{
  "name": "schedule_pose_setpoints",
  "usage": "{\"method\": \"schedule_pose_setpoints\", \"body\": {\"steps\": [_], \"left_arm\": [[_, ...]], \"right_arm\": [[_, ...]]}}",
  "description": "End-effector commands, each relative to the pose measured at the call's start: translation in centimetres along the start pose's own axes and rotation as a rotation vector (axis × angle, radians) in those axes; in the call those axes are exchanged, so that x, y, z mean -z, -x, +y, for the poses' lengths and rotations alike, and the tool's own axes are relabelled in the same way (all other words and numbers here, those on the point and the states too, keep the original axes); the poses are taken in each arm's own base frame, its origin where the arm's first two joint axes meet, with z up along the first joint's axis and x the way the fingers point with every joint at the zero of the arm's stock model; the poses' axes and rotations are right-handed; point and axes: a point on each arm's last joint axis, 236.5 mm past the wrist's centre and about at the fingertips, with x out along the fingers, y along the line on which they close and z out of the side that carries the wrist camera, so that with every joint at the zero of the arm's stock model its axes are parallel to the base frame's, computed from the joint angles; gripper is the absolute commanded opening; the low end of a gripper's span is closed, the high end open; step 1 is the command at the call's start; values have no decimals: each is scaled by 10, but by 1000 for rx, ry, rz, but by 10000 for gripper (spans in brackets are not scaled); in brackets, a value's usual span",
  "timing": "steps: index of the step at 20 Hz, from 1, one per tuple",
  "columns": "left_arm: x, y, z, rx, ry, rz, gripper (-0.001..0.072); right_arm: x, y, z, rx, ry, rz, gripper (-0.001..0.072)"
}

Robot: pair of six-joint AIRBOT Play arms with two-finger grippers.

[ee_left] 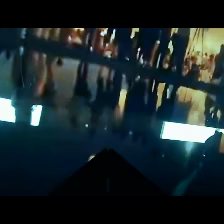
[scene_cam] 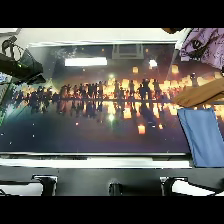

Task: Fold the clothes and pants, and hang the long-sleeved shirts on hangers.

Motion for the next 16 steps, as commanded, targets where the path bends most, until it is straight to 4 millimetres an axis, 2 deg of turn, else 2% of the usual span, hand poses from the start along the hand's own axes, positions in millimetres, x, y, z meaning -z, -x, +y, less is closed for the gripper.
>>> {"method": "schedule_pose_setpoints", "body": {"steps": [1,4,7,12,13,16], "left_arm": [[0,0,0,0,-1,0,14],[0,0,0,0,-1,0,14],[0,0,0,0,-1,0,14],[1,0,0,-1,-1,4,15],[2,0,0,-2,-1,8,14],[3,0,1,-3,-1,11,14]], "right_arm": [[-3,27,-27,124,-22,-34,28],[9,47,-40,191,-10,-2,28],[31,64,-56,265,-10,78,28],[69,74,-87,389,27,233,29],[72,78,-97,422,44,230,29],[77,94,-145,584,104,181,30]]}}
